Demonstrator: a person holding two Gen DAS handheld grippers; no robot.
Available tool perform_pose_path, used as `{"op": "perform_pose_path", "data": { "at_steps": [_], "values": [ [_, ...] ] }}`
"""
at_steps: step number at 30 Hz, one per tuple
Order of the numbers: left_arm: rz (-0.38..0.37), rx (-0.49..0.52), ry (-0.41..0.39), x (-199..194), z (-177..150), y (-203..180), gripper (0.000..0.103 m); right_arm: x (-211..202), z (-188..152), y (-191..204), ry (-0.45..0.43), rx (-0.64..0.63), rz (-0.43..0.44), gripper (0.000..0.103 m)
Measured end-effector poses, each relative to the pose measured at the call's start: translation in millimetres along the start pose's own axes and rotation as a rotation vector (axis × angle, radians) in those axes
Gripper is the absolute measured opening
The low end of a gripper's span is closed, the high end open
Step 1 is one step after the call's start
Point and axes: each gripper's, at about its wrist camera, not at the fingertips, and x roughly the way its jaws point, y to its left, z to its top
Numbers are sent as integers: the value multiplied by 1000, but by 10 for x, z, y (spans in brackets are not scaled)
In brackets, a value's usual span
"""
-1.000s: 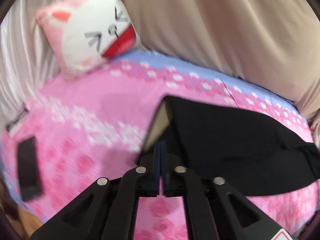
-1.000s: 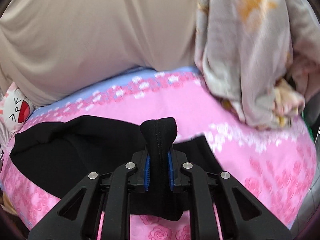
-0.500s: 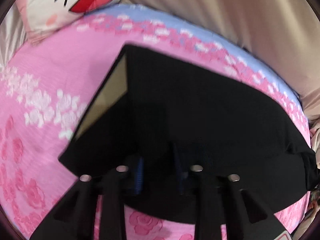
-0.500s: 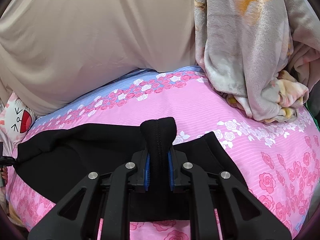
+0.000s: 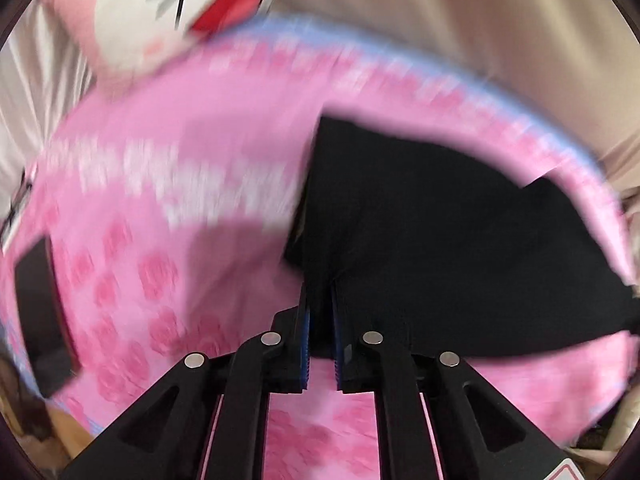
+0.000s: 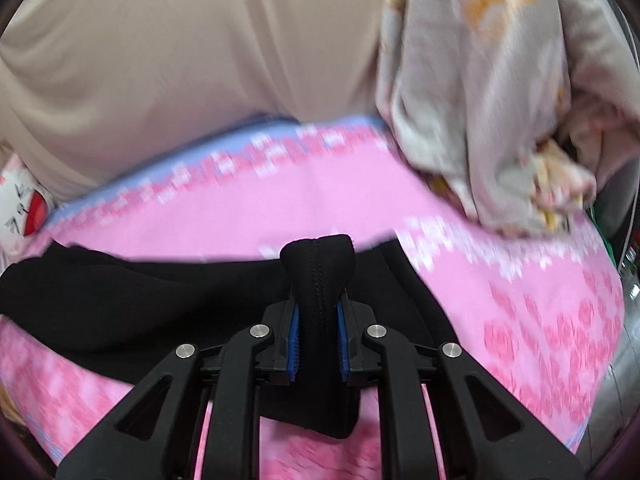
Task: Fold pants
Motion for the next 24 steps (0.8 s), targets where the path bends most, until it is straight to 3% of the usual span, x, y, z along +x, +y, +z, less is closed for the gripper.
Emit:
{"op": "perform_pose_path", "data": {
  "at_steps": [4, 5, 7, 9, 11, 12, 13, 14, 15, 16, 17, 18, 20, 22, 24],
  "values": [
    [41, -46, -58, -41, 67, -20, 19, -33, 6, -10, -8, 4, -2, 16],
    [80, -72, -78, -125, 107, -18, 19, -44, 14, 13, -10, -11, -8, 16],
    [243, -104, -141, -395, 185, -47, 20, -26, 67, 58, -8, -37, -34, 16],
    [296, -149, -220, -659, 254, -79, 35, -5, 220, 130, -28, -67, -73, 16],
    [368, -134, -313, -909, 323, -296, 39, -131, 453, 274, -118, -122, -93, 16],
    [403, -108, -346, -964, 342, -454, 42, -316, 605, 394, -209, -158, -90, 16],
    [409, -88, -365, -990, 352, -583, 54, -484, 691, 501, -285, -197, -88, 16],
    [394, -70, -374, -968, 377, -700, 62, -642, 732, 615, -352, -251, -100, 17],
    [358, -47, -370, -928, 363, -845, 62, -767, 688, 761, -405, -360, -170, 19],
    [330, -31, -357, -863, 377, -928, 62, -775, 595, 814, -412, -440, -240, 31],
    [283, -8, -338, -775, 366, -1034, 62, -711, 473, 793, -380, -499, -303, 46],
    [243, 6, -319, -696, 335, -1116, 62, -545, 309, 641, -269, -518, -351, 54],
    [195, 37, -258, -439, 270, -1305, 62, -264, -78, 203, -44, -465, -433, 57],
    [196, 56, -211, -245, 214, -1430, 62, -287, -329, -73, 26, -371, -476, 57],
    [196, 81, -182, -113, 202, -1535, 62, -501, -427, -197, -9, -239, -418, 57]
  ]
}}
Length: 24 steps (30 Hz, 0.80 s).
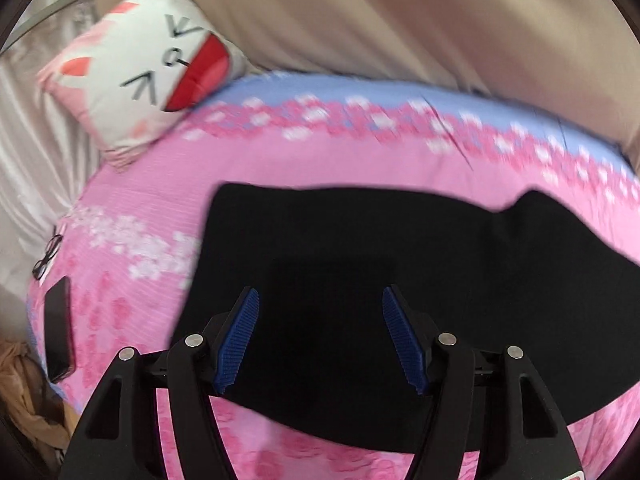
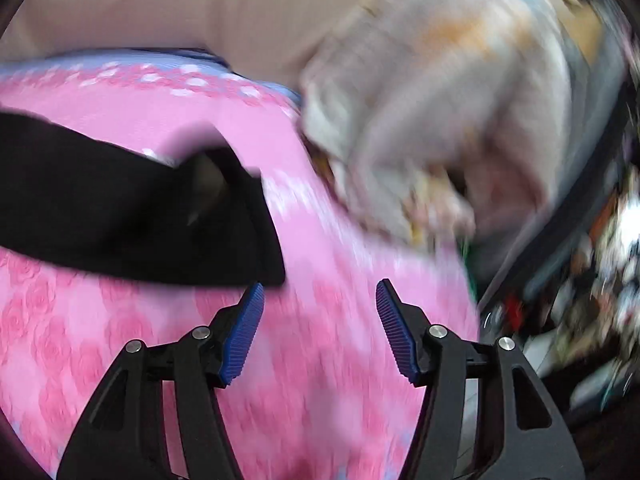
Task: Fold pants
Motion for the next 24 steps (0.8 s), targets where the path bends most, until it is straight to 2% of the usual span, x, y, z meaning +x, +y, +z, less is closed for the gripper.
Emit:
{"op": "perform_pose_path", "data": {
  "at_steps": [1, 2, 4, 5, 6, 8, 9, 10, 11, 12, 13, 14, 15, 16, 17, 19, 20, 21, 23, 24],
  "values": [
    [-12, 12, 9, 44, 22, -97, 62, -107, 13, -105, -19, 101, 57, 59],
    [-22, 18, 10, 64, 40, -133, 62, -155, 46, -168, -24, 159, 103, 66],
    [-49, 32, 1, 88, 121, -312, 62, -151, 192, -269, 3, 336, 271, 75],
    [-62, 36, -6, 76, 153, -394, 62, -51, 286, -281, 44, 419, 370, 76],
    [-78, 43, -11, 54, 166, -491, 62, 16, 382, -274, 66, 465, 423, 76],
    [-119, 65, -26, -8, 176, -688, 62, 168, 499, -169, 99, 490, 465, 76],
    [-142, 82, -33, -44, 164, -785, 62, 300, 579, -77, 124, 455, 456, 76],
    [-156, 91, -35, -56, 154, -851, 62, 424, 636, 11, 148, 407, 451, 65],
    [-167, 97, -35, -65, 145, -905, 62, 580, 721, 140, 193, 342, 472, 31],
    [-173, 100, -30, -65, 137, -949, 62, 591, 815, 203, 199, 302, 475, 14],
    [-170, 99, -26, -56, 138, -978, 62, 515, 901, 242, 152, 264, 458, 7],
    [-162, 96, -23, -59, 136, -979, 62, 318, 1013, 263, 53, 205, 439, 7],
    [-154, 91, -22, -67, 130, -966, 62, -7, 1091, 262, -91, 123, 426, 6],
    [-148, 83, -25, -90, 115, -921, 62, -175, 1079, 241, -151, 67, 388, 7],
    [-145, 78, -27, -100, 93, -893, 62, -259, 972, 193, -145, 6, 325, 9],
    [-137, 61, -25, -95, 51, -783, 62, -89, 650, 21, -15, 10, 332, 19],
    [-133, 49, -18, -80, 28, -732, 62, 45, 354, -111, 90, 34, 290, 32],
    [-127, 37, -8, -54, 12, -689, 62, 112, 159, -189, 152, 51, 263, 41],
    [-106, 22, 19, 22, 10, -641, 62, 70, -155, -348, 203, 107, 192, 42],
    [-99, 22, 26, 49, 28, -646, 62, -2, -212, -402, 187, 147, 205, 42]
  ]
}}
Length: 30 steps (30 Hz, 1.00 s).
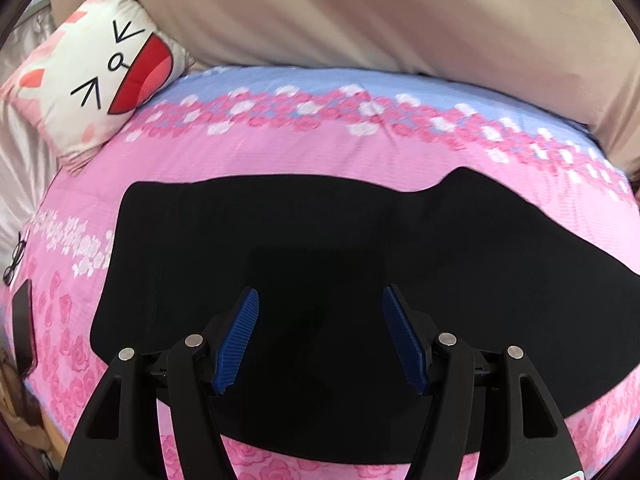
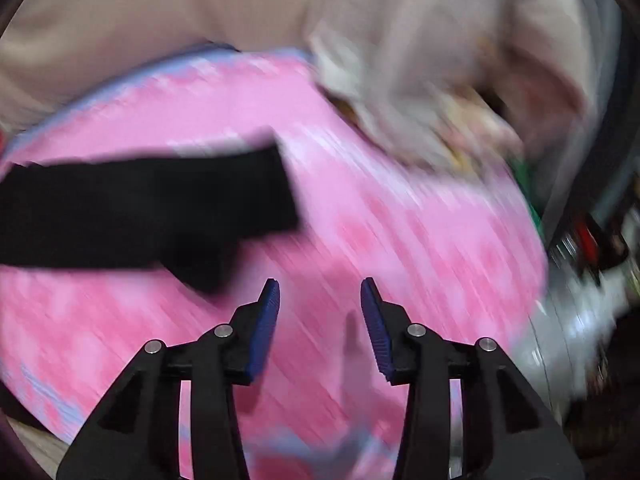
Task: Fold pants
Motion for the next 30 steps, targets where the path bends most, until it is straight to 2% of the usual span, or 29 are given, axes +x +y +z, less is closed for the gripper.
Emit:
{"op": "perform_pose_path", "data": {
  "at_steps": [3, 5, 8, 10, 11, 12, 13, 14, 16, 17, 18, 19, 20, 21, 23, 24, 26, 28, 29, 30],
  "values": [
    [-6, 18, -13, 1, 111, -144, 62, -250, 81, -71, -106, 166, 173, 46],
    [-50, 37, -40, -70, 188, -324, 62, -211, 263, -55, -107, 222, 259, 66],
    [-111, 86, -75, -189, 236, -636, 62, 41, 608, -3, -29, 295, 355, 68],
    [-145, 116, -90, -259, 213, -805, 62, 443, 826, 49, 108, 331, 356, 66],
    [-155, 125, -93, -282, 192, -851, 62, 589, 865, 107, 151, 313, 353, 38],
    [-162, 135, -94, -301, 172, -888, 62, 652, 982, 294, 182, 236, 371, 19],
    [-163, 143, -94, -321, 153, -908, 62, 548, 1106, 429, 134, 163, 346, 8],
    [-154, 147, -93, -327, 151, -913, 62, 436, 1189, 508, 77, 106, 327, 8],
    [-135, 143, -97, -350, 140, -872, 62, -159, 1365, 738, -184, -80, 307, 8],
    [-127, 136, -101, -358, 136, -835, 62, -370, 1364, 798, -276, -168, 238, 10],
    [-123, 128, -105, -367, 129, -803, 62, -380, 1335, 794, -296, -216, 180, 13],
    [-120, 117, -109, -367, 123, -756, 62, -296, 1287, 729, -291, -230, 133, 20],
    [-121, 109, -110, -356, 113, -716, 62, -56, 1185, 564, -225, -199, 75, 34],
    [-121, 102, -104, -322, 99, -687, 63, 128, 1104, 437, -154, -164, 44, 39],
    [-114, 98, -84, -250, 75, -654, 63, 440, 869, 157, -31, -71, -42, 39],
    [-109, 97, -72, -212, 63, -649, 63, 465, 749, 50, -27, -13, -43, 39],
    [-97, 100, -49, -129, 51, -645, 63, 352, 645, 9, -67, 72, 43, 39],
    [-91, 107, -36, -65, 53, -680, 63, 262, 656, 80, -85, 85, 100, 41],
    [-95, 106, -33, -46, 55, -704, 63, 232, 727, 183, -101, 66, 116, 57],
    [-106, 105, -30, -30, 65, -746, 63, 229, 799, 295, -117, 49, 112, 69]
  ]
}}
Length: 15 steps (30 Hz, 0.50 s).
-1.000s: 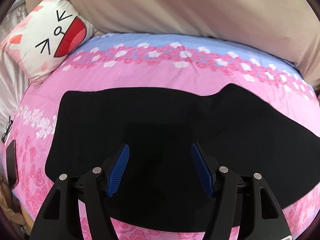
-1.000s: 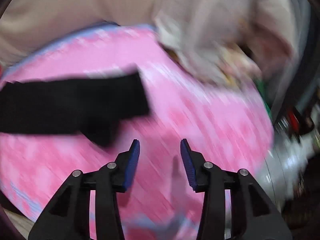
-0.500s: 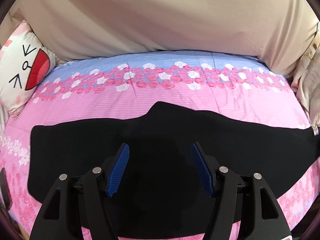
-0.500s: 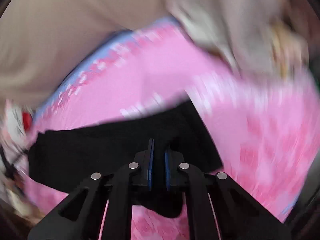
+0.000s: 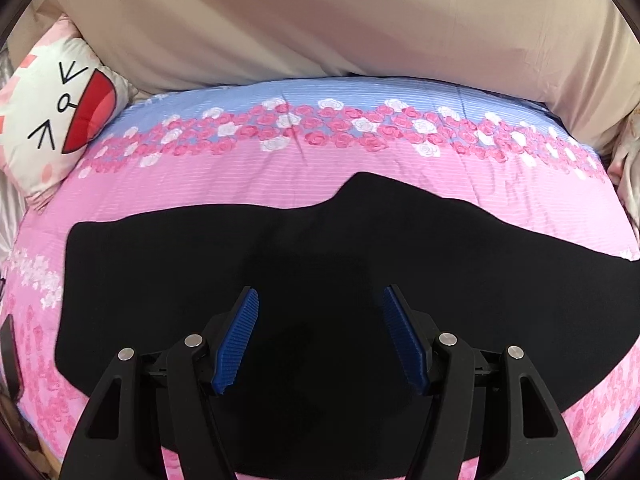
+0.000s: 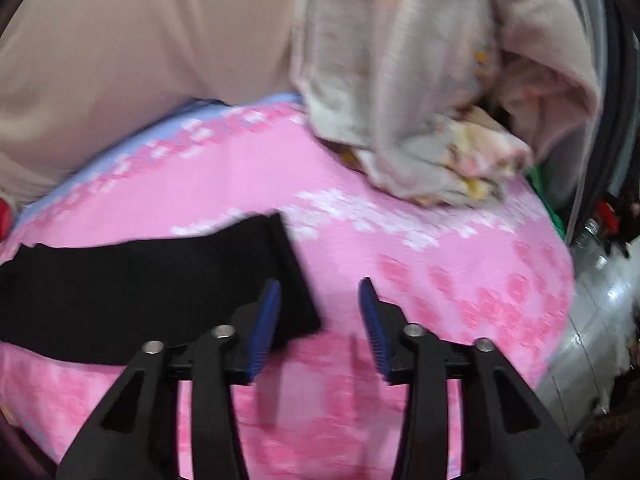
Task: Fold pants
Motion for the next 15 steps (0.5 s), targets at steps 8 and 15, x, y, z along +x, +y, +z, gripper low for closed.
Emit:
{"op": "perform_pose_path", "data": {
  "at_steps": [8, 15],
  "values": [
    [-14, 16, -30, -60, -15, -157, 69, 790, 165, 655, 172, -198, -80, 11],
    [198, -40, -37, 202, 27, 338, 69, 861, 193, 385, 155, -147, -161, 10]
  ]
}}
